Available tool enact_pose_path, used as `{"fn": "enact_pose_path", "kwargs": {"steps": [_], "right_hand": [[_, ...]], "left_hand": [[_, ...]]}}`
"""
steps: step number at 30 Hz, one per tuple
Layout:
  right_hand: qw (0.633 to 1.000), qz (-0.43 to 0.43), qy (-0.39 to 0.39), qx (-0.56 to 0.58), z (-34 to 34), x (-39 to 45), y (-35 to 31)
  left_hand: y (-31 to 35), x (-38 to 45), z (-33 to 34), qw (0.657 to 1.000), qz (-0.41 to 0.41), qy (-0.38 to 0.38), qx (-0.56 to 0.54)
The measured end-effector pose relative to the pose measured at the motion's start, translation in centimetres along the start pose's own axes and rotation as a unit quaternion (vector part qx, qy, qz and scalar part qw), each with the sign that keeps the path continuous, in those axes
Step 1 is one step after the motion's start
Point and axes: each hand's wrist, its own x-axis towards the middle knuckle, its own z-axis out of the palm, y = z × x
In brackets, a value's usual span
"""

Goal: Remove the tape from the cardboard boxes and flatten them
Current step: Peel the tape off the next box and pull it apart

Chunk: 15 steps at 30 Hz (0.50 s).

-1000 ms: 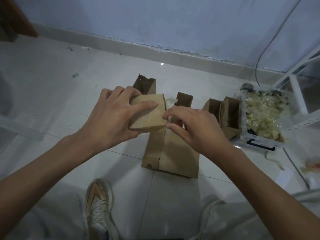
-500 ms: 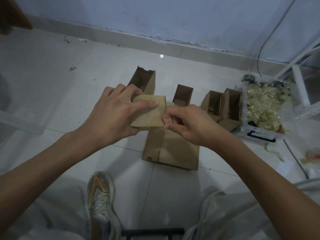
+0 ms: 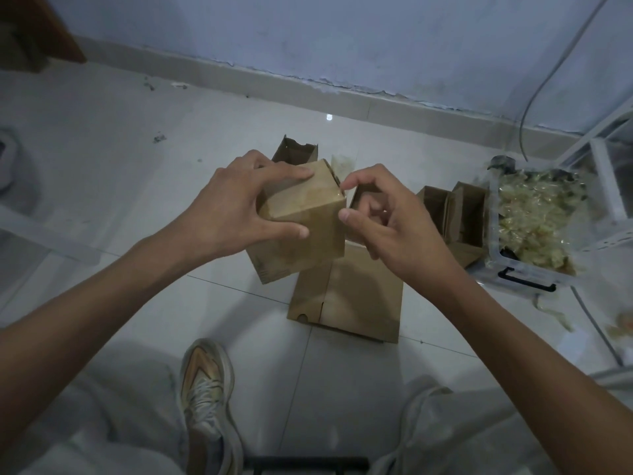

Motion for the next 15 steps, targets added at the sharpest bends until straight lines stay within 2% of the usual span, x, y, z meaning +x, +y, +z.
{"fn": "enact_pose_path", "kwargs": {"steps": [3, 7, 12, 13, 15], "right_hand": [[1.000, 0.003, 0.004, 0.011, 0.1, 0.0, -0.2], [0.998, -0.001, 0.036, -0.056, 0.2, 0.3, 0.1], [0.993, 0.013, -0.009, -0.116, 0.1, 0.3, 0.2], [0.994, 0.008, -0.017, -0.106, -0.1, 0.3, 0.0], [0.998, -0.003, -0.035, -0.061, -0.7, 0.3, -0.3]], "left_hand": [[0.2, 0.1, -0.3, 1.000, 0.008, 0.009, 0.023], [0.6, -0.2, -0.1, 0.998, 0.013, 0.015, 0.059], [1.2, -0.6, 0.3, 0.988, 0.026, 0.025, 0.147], [1.3, -0.6, 0.4, 0.989, 0.019, 0.024, 0.142], [1.3, -0.7, 0.3, 0.998, -0.016, 0.010, 0.058]]}}
